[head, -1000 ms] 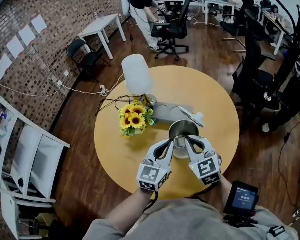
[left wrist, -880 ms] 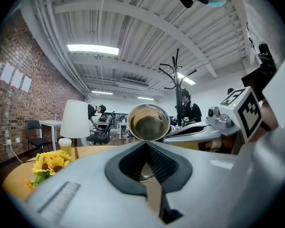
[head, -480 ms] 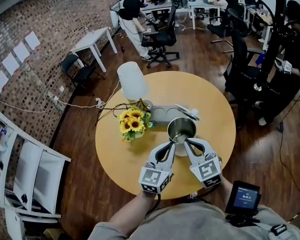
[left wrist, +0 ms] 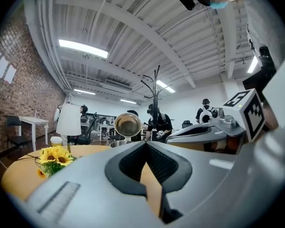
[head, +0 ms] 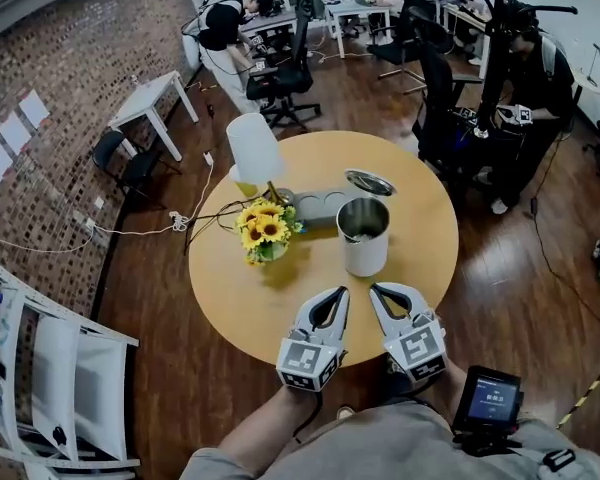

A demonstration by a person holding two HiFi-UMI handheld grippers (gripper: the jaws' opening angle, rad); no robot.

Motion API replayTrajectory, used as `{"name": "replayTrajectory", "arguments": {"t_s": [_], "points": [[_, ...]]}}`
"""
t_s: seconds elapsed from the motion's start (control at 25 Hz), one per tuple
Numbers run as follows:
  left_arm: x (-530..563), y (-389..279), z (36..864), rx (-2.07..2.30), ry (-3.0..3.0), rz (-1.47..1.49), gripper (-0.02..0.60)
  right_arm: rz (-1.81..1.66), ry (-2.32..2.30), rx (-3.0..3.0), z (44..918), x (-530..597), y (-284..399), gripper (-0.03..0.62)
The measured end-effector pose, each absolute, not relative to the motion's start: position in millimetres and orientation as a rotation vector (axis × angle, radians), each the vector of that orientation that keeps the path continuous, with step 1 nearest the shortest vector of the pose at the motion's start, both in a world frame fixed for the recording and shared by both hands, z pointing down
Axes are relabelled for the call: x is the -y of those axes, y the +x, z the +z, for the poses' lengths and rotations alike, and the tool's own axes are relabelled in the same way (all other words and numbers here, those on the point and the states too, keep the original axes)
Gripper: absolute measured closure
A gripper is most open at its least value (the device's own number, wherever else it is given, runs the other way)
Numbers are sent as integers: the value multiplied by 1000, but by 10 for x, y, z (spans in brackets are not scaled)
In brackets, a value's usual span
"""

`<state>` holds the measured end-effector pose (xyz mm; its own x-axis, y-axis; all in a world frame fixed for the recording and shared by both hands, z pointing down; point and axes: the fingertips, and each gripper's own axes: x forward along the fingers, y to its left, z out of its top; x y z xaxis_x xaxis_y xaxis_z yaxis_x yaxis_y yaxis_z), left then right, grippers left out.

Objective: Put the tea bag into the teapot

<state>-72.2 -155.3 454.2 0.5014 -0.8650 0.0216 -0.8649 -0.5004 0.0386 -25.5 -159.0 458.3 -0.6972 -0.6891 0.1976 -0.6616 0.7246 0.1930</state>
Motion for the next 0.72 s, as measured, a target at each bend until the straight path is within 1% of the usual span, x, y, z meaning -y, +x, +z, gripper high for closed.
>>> {"name": "replayTrajectory", "arguments": {"t_s": [0.32, 0.72], "points": [[774, -614, 4738, 1411, 2703, 4, 580, -83, 1161, 2603, 4767, 755, -122, 585], [296, -302, 4706, 1455, 2673, -6, 580, -95, 1114, 2645, 4712, 260, 149, 585]]}}
